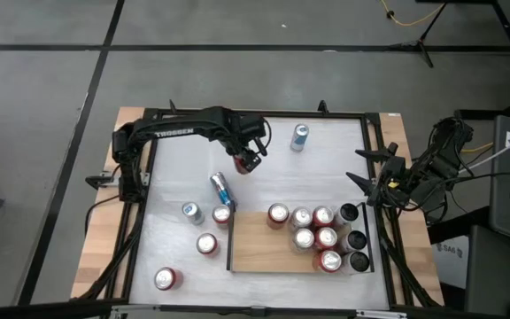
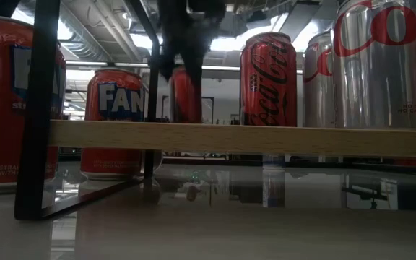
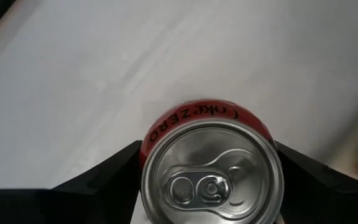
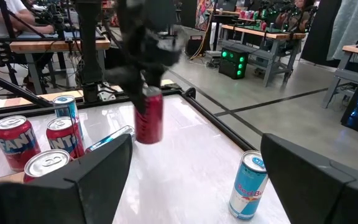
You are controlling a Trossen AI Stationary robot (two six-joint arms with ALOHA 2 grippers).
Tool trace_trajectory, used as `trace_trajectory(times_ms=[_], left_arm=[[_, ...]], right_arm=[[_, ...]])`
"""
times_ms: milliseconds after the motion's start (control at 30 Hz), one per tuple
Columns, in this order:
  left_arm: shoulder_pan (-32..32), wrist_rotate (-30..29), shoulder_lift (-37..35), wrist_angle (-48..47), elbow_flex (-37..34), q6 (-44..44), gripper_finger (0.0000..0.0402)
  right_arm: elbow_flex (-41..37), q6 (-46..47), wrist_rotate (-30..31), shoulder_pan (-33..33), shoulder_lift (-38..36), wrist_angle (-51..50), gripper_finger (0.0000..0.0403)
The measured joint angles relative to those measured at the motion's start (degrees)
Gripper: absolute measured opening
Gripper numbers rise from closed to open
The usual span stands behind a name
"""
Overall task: Place canned beverage on shelf
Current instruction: Put the top red soda can on the shelf
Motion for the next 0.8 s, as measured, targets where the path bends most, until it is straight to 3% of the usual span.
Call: trace_trajectory(times_ms=[167,367,800], left_arm=[[-3.69,0.99,-0.09,-6.89,6.83,0.57,0.0279],[-10.26,0.7,-0.13,-8.29,11.95,0.58,0.0279],[-25.93,-1.78,1.06,-5.06,12.17,-5.3,0.0279]], right_arm=[[0.0,0.0,0.0,0.0,0.0,0.0,0.0347],[0.0,0.0,0.0,0.01,0.0,-0.01,0.0347],[0.0,0.0,0.0,0.0,0.0,0.0,0.0347]])
